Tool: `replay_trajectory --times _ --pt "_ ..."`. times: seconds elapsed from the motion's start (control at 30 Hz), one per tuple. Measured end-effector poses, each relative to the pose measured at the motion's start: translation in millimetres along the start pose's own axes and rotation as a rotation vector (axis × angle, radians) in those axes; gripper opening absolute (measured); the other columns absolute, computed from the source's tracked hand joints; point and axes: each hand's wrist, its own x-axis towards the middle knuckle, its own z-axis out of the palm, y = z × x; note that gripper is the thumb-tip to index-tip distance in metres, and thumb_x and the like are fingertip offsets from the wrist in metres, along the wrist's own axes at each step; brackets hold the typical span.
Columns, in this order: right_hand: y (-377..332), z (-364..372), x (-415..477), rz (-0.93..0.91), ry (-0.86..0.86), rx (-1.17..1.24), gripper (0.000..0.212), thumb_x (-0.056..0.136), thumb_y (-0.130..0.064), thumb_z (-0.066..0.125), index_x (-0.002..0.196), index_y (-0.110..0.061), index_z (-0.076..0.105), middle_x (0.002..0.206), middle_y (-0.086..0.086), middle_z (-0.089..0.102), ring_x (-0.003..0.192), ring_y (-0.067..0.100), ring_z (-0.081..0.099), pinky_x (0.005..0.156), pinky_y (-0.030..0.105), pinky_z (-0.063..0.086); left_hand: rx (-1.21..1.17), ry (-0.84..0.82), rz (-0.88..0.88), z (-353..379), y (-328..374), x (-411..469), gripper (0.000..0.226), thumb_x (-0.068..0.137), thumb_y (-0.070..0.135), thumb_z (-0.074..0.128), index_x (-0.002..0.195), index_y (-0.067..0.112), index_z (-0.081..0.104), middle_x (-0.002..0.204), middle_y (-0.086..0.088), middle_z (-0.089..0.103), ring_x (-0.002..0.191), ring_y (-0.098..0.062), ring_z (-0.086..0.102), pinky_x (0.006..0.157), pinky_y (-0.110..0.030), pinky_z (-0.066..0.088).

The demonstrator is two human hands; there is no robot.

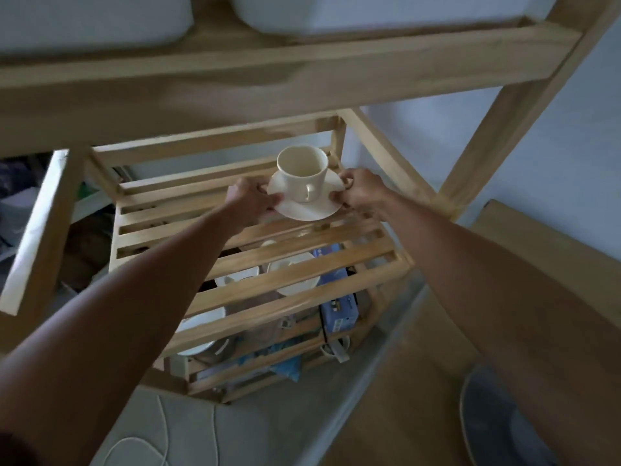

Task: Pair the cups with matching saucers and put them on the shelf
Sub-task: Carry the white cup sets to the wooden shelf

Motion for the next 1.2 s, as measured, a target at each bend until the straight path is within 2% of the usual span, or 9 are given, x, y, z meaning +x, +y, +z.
replay_trajectory --times 0.13,0.3,0.4,0.53,0.7,0.83,0.97,1.07,1.2 --pt "2 6 31 -0.002 0.055 0.017 0.041 0.083 -0.021 0.075 0.121 -0.018 0.062 0.113 0.006 0.068 0.091 0.020 0.068 0.069 0.030 0.059 0.208 -0.002 0.096 -1 6 27 0.037 0.078 0.028 0.080 0.114 0.025 0.070 0.071 0.007 0.068 0.046 0.003 0.061 0.044 -0.008 0.047" --pt "2 9 57 -0.013 0.095 -0.080 0.048 0.084 -0.029 0.073 0.128 -0.016 0.059 0.118 0.010 0.066 0.095 0.024 0.066 0.080 0.032 0.054 0.307 0.001 0.125 3 9 52 0.040 0.080 0.032 0.076 0.119 0.025 0.068 0.088 -0.008 0.075 0.066 -0.013 0.065 0.077 -0.020 0.054" --pt "3 10 65 -0.015 0.100 -0.097 0.050 0.086 -0.031 0.072 0.131 -0.015 0.058 0.121 0.011 0.064 0.097 0.025 0.065 0.084 0.033 0.053 0.336 -0.016 0.126 3 10 62 0.043 0.081 0.034 0.075 0.122 0.025 0.066 0.095 -0.009 0.073 0.072 -0.017 0.067 0.075 -0.021 0.052" --pt "3 12 70 -0.003 0.113 -0.106 0.051 0.086 -0.033 0.071 0.132 -0.015 0.058 0.125 0.012 0.062 0.108 0.027 0.061 0.090 0.032 0.050 0.419 -0.050 0.111 2 10 72 0.047 0.081 0.038 0.074 0.124 0.021 0.064 0.095 -0.012 0.075 0.106 -0.025 0.064 0.096 -0.038 0.051" --pt "3 14 68 -0.004 0.137 -0.124 0.049 0.088 -0.036 0.067 0.131 -0.014 0.058 0.124 0.014 0.060 0.111 0.029 0.058 0.094 0.036 0.049 0.489 -0.029 0.112 5 10 75 0.052 0.084 0.043 0.069 0.128 0.018 0.061 0.092 -0.012 0.076 0.103 -0.024 0.065 0.101 -0.037 0.046" --pt "5 10 55 -0.051 0.121 -0.180 0.047 0.090 -0.038 0.065 0.131 -0.016 0.059 0.121 0.012 0.064 0.112 0.028 0.057 0.082 0.031 0.045 0.504 0.024 0.087 -1 8 63 0.064 0.084 0.049 0.067 0.137 0.017 0.052 0.115 -0.013 0.068 0.108 -0.026 0.060 0.099 -0.035 0.045" --pt "8 3 26 -0.129 0.094 -0.210 0.050 0.086 -0.044 0.068 0.127 -0.017 0.059 0.113 0.007 0.069 0.084 0.016 0.059 0.064 0.022 0.041 0.513 0.009 0.078 -13 8 31 0.070 0.083 0.051 0.067 0.143 0.023 0.043 0.130 -0.014 0.059 0.120 -0.030 0.054 0.102 -0.044 0.046" --pt "10 -4 -6 -0.168 0.019 -0.177 0.064 0.083 -0.048 0.070 0.138 -0.020 0.051 0.127 0.005 0.064 0.112 0.022 0.060 0.080 0.025 0.041 0.572 -0.018 0.147 -19 9 -7 0.072 0.085 0.052 0.065 0.145 0.023 0.038 0.128 -0.011 0.061 0.120 -0.029 0.053 0.101 -0.038 0.044" --pt "4 -14 -61 -0.179 -0.068 -0.325 0.085 0.087 -0.059 0.059 0.154 -0.025 0.021 0.152 0.012 0.041 0.137 0.032 0.041 0.102 0.037 0.037 0.700 0.010 0.216 -26 15 -68 0.077 0.086 0.054 0.061 0.150 0.026 0.028 0.155 -0.009 0.034 0.142 -0.031 0.030 0.111 -0.050 0.033"
